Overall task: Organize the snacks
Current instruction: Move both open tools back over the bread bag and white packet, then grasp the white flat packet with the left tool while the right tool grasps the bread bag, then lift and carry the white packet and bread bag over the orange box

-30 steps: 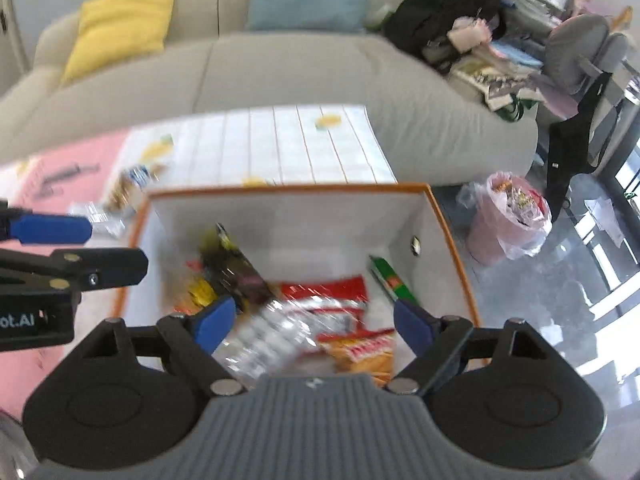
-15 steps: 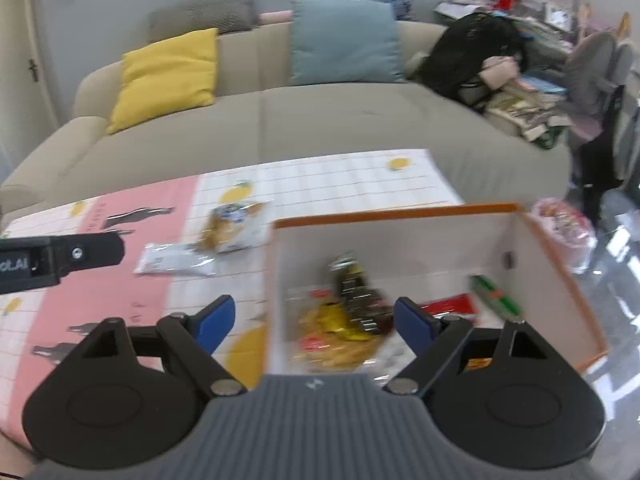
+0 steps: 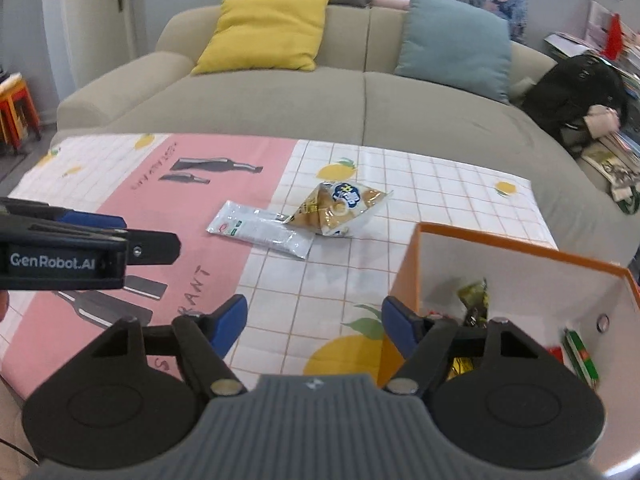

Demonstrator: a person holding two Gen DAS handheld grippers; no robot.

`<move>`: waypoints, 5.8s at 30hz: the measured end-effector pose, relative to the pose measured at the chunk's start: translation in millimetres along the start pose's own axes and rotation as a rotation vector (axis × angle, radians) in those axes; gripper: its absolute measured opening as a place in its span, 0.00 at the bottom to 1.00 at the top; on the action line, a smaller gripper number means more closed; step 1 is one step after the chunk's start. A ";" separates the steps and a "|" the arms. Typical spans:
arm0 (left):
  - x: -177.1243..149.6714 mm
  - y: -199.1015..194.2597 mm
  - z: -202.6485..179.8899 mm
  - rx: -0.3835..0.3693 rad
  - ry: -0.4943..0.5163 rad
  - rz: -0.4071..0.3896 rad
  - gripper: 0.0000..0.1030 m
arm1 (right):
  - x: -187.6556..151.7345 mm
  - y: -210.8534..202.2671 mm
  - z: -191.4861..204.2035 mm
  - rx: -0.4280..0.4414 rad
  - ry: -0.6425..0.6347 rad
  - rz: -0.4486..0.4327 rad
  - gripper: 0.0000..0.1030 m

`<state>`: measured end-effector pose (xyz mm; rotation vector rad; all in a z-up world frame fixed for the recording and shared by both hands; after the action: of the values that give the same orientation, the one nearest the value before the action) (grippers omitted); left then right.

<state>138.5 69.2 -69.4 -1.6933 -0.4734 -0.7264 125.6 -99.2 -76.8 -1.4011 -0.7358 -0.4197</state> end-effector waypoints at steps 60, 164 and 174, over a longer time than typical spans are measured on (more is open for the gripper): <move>64.6 201.0 29.5 -0.152 0.281 0.205 0.68 | 120.5 214.0 -46.2 0.015 0.009 0.239 0.33; -38.9 102.1 45.8 -0.029 0.296 0.297 0.80 | 24.7 142.3 39.6 0.331 -0.378 0.293 0.81; -38.6 93.8 47.1 0.028 0.156 0.275 0.57 | 17.3 131.0 34.2 0.274 -0.165 0.276 0.57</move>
<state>182.1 94.6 -169.2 -1.6205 -0.1374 -0.6398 217.8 -43.6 -160.7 -1.2628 -0.6919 0.0139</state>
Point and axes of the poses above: each gripper's, at about its wrist camera, not at the fingertips, and y roughly the way its jaws point, z to its left, x to its top, the point moved 1 cm from there along y, roughly the way its jaws point, and after that the axes turned 2 degrees about x, right-handed, at the moved point
